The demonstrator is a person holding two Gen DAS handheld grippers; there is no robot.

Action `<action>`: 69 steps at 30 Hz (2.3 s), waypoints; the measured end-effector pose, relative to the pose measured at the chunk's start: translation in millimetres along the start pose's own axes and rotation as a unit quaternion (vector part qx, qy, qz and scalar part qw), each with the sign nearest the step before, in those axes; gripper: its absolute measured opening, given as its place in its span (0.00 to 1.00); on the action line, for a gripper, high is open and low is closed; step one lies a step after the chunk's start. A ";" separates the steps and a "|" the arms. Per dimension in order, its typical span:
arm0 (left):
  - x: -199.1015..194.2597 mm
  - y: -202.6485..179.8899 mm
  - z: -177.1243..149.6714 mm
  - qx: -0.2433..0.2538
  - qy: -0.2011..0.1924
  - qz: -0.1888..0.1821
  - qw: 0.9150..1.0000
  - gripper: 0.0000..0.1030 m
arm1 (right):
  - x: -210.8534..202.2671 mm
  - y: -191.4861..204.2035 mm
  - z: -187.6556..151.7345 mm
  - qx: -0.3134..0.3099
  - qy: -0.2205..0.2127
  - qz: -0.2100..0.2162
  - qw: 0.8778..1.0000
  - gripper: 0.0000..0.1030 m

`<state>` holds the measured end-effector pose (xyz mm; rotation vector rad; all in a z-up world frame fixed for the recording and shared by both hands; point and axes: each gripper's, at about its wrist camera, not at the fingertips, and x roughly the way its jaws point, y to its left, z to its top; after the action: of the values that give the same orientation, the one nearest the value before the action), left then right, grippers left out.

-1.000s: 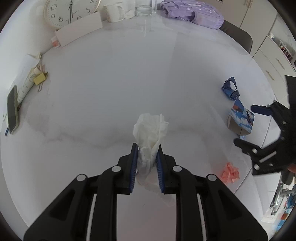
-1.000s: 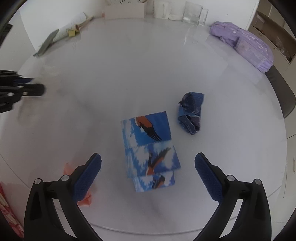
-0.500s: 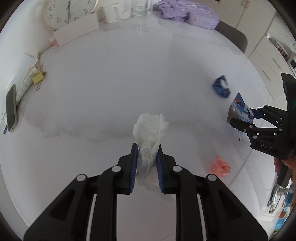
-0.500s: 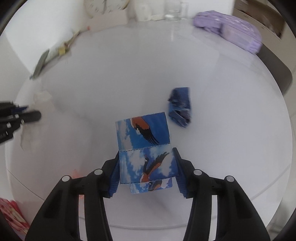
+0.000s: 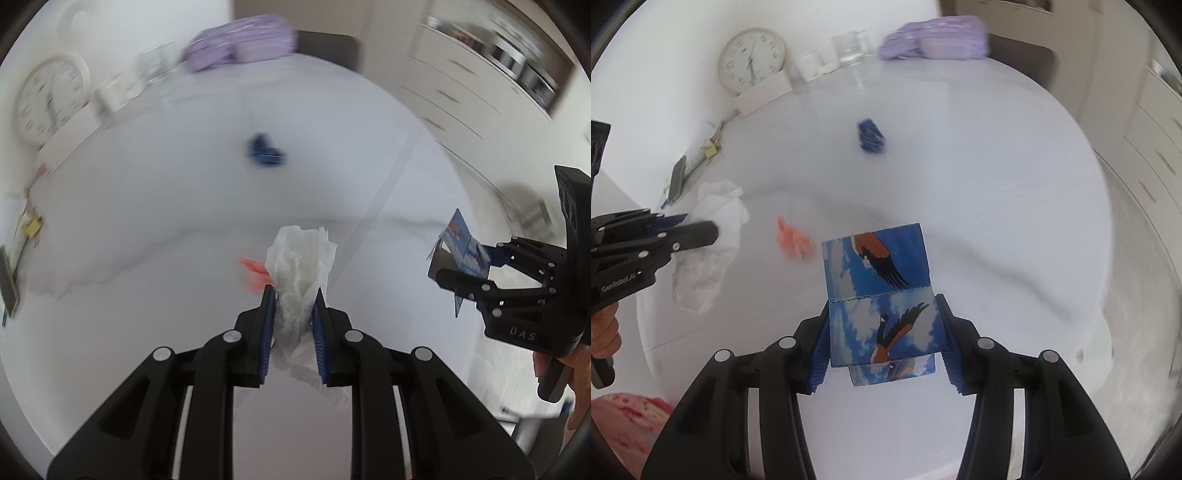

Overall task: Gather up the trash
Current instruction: 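Carry the tissue and blue box over the white bin and open both tools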

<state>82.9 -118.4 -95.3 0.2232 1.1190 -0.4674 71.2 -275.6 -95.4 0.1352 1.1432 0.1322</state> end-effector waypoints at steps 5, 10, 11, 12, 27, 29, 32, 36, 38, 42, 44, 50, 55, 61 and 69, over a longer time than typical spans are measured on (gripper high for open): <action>-13.8 -64.0 -25.5 0.062 0.005 -0.035 0.997 0.19 | -45.0 -26.6 -71.0 0.063 -0.008 -0.019 0.998 0.50; -21.5 -122.2 -53.2 0.112 0.016 -0.067 0.991 0.19 | -75.6 -49.1 -135.2 0.119 -0.013 -0.036 0.992 0.50; -22.8 -129.5 -58.1 0.121 0.016 -0.069 0.990 0.19 | -78.8 -51.0 -142.3 0.125 -0.013 -0.038 0.991 0.50; -25.8 -140.9 -64.3 0.133 0.015 -0.073 0.988 0.19 | -82.9 -53.4 -151.1 0.133 -0.013 -0.040 0.990 0.50; -34.6 -155.4 -97.2 0.138 0.026 -0.067 0.988 0.19 | -46.5 -68.2 -229.0 0.146 0.029 -0.061 0.987 0.50; -35.0 -151.4 -100.6 0.136 0.027 -0.062 0.988 0.19 | -19.9 -68.4 -239.9 0.139 0.052 -0.068 0.987 0.50; -34.0 -146.9 -106.8 0.134 0.033 -0.051 0.989 0.19 | 10.2 -69.5 -254.4 0.138 0.084 -0.065 0.985 0.66; -33.3 -148.5 -111.5 0.142 0.040 -0.045 0.988 0.19 | 27.7 -70.0 -267.5 0.144 0.104 -0.087 0.980 0.81; -33.9 -151.7 -112.5 0.149 0.041 -0.045 0.987 0.19 | 22.2 -73.5 -269.7 0.162 0.098 -0.087 0.978 0.90; -32.6 -162.0 -112.1 0.167 0.043 -0.050 0.984 0.19 | 3.7 -82.0 -269.0 0.188 0.080 -0.107 0.973 0.97; -31.7 -172.6 -113.3 0.184 0.045 -0.057 0.980 0.19 | -10.0 -85.8 -268.8 0.198 0.070 -0.116 0.971 0.97; -21.3 -218.6 -122.4 0.251 0.054 -0.091 0.962 0.19 | -71.4 -108.5 -274.2 0.254 0.014 -0.166 0.953 0.97; 9.9 -266.6 -143.8 0.311 0.081 -0.136 0.937 0.19 | -131.9 -132.6 -302.8 0.361 -0.059 -0.150 0.919 0.97; 62.5 -304.2 -162.0 0.346 0.114 -0.152 0.919 0.19 | -163.1 -138.5 -332.0 0.395 -0.060 -0.185 0.898 0.98; 110.8 -325.2 -176.0 0.338 0.131 -0.140 0.921 0.82 | -164.6 -137.3 -364.7 0.421 -0.035 -0.202 0.884 0.98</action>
<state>-172.6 -362.2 -251.2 0.7543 1.2229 -1.1060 -323.8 -424.8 -120.8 0.6623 1.0660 -0.7519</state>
